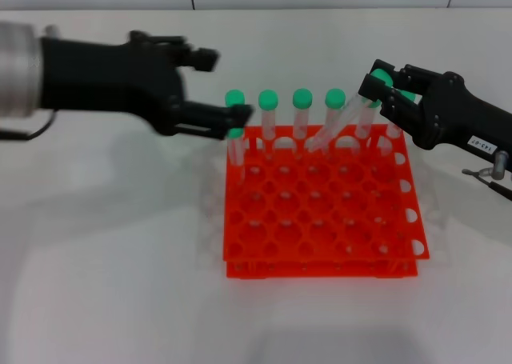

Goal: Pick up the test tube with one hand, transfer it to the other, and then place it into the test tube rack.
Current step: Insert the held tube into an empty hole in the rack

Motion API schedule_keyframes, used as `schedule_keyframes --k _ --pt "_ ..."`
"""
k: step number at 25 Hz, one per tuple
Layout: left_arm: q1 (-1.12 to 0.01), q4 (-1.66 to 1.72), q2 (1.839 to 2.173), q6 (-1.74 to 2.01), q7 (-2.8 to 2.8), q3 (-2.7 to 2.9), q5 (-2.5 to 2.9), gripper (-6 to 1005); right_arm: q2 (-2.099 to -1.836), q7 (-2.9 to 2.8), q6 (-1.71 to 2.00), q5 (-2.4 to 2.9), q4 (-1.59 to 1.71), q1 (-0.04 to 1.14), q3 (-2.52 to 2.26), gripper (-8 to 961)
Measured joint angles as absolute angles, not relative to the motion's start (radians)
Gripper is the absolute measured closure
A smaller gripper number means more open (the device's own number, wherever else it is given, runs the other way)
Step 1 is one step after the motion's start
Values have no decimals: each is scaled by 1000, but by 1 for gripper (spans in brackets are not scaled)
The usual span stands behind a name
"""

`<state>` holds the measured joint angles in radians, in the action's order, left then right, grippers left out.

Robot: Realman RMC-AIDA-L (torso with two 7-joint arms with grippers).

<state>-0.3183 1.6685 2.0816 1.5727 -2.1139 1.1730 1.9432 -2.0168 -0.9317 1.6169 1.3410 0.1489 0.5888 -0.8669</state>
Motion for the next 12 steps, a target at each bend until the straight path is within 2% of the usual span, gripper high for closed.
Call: schedule_keyframes --k 12 --pt "-21 1733 2087 1497 -1974 1165 1799 126 -2013 -1022 1603 1342 271 588 -921 696"
